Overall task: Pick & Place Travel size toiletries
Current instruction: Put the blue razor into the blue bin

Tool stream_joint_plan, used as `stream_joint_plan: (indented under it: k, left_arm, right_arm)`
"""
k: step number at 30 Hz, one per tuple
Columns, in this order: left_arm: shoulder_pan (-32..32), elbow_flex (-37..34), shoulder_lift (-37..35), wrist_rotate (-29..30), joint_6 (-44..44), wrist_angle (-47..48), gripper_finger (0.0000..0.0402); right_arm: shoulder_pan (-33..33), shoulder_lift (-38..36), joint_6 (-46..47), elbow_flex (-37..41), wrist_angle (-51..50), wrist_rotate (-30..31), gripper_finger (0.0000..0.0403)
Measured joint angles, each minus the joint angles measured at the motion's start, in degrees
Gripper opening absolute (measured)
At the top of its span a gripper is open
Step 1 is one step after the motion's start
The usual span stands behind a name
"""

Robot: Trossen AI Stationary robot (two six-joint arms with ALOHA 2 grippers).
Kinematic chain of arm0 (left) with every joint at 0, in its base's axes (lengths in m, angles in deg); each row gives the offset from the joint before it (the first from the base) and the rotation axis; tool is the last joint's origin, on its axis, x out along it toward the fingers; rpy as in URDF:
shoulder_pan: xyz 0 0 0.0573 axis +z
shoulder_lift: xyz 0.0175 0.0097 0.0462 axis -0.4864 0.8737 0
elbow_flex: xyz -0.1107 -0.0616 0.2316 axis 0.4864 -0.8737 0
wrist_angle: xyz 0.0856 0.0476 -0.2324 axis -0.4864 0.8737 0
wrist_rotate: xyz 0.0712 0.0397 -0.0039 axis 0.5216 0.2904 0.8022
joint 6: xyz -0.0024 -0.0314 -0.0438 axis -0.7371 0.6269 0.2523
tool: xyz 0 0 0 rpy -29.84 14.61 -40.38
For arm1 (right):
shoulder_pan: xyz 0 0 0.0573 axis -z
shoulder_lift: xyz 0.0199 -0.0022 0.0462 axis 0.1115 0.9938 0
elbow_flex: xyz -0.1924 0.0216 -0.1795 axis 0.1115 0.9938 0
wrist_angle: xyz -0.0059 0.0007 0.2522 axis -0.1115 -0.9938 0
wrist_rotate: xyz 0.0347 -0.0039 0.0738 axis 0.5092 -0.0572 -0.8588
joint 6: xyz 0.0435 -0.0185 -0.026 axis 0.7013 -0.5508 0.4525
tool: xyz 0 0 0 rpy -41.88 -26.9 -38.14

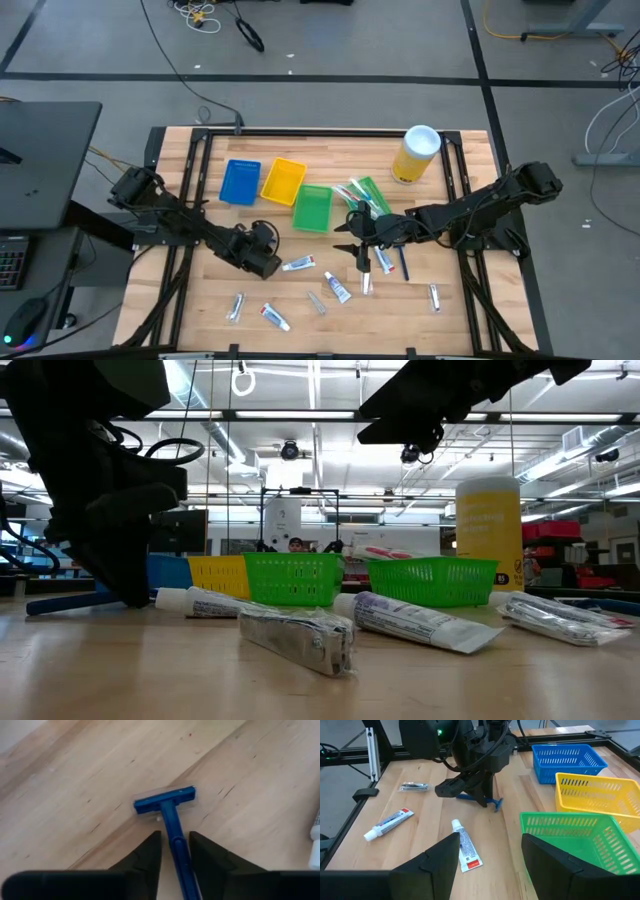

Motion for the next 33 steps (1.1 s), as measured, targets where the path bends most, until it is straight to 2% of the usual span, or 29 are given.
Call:
stream_joint_plan:
  k: [9,19,26,29,33]
  left_arm:
    - [0.02,-0.02,0.02,0.71,0.06,-0.20,0.0052]
    - [0.02,-0.07,-3.26,3.81,1.56,2.83,0.0056]
    - [0.52,-0.05,-10.45,8.80,5.74,14.17,0.0051]
    - [1.85,-0.04,-14.83,10.48,7.53,20.56,0.0057]
    - [4.93,-0.04,-20.82,14.67,6.16,24.30,0.0050]
  right_arm:
    - [0.00,0.00,0.00,0.00,0.00,-0.01,0.0225]
    - [0.00,-0.02,0.00,0.00,0.00,-0.02,0.0225]
    - [0.00,-0.02,0.00,0.00,-0.02,-0.02,0.0225]
    - [0.00,-0.04,0.00,0.00,-0.02,-0.01,0.0225]
    - [0.02,-0.04,0.00,0.00,0.13,-0.02,0.0225]
